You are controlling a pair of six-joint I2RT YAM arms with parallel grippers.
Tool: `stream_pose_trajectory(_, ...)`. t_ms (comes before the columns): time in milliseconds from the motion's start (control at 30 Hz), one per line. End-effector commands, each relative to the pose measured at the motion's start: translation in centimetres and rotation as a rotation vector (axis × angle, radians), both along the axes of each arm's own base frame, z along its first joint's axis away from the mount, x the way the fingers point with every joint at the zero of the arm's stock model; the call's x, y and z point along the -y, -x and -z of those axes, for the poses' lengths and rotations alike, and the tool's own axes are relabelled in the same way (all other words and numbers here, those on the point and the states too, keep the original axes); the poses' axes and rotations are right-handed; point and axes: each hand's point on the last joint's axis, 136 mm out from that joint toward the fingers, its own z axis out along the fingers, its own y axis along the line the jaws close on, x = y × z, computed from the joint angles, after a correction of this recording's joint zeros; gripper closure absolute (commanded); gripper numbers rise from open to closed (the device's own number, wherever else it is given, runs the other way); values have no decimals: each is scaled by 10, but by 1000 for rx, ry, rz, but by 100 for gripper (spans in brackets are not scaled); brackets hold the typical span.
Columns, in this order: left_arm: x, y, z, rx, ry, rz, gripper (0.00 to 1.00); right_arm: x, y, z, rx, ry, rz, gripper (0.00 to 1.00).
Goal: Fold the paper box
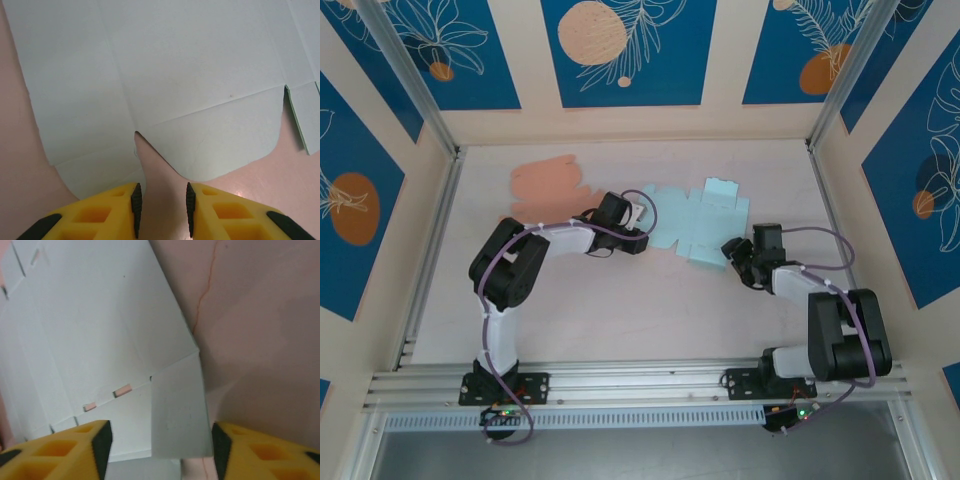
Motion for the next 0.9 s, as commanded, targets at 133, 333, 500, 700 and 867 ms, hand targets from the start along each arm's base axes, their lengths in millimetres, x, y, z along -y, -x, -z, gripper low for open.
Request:
stream_pose_trajectory(133, -1, 12, -9, -13, -1, 15, 68, -2, -27, -8, 23, 17, 2, 71)
stream_pose_trajectory(333, -3, 10, -32, 29, 11, 11, 66, 6, -34, -31, 43, 121, -55, 100)
stream_pose_trajectory(500, -5, 1, -94, 146, 70, 7, 58, 4, -40, -67, 124, 240, -198, 100)
stream_pose_trajectory(700, -20, -21, -173, 340, 68, 118, 35, -30, -39, -136, 349, 380, -492, 100)
stream_pose_trajectory(867, -19, -43, -218, 465, 144, 323, 31, -58, -28, -182, 481, 480, -702, 100)
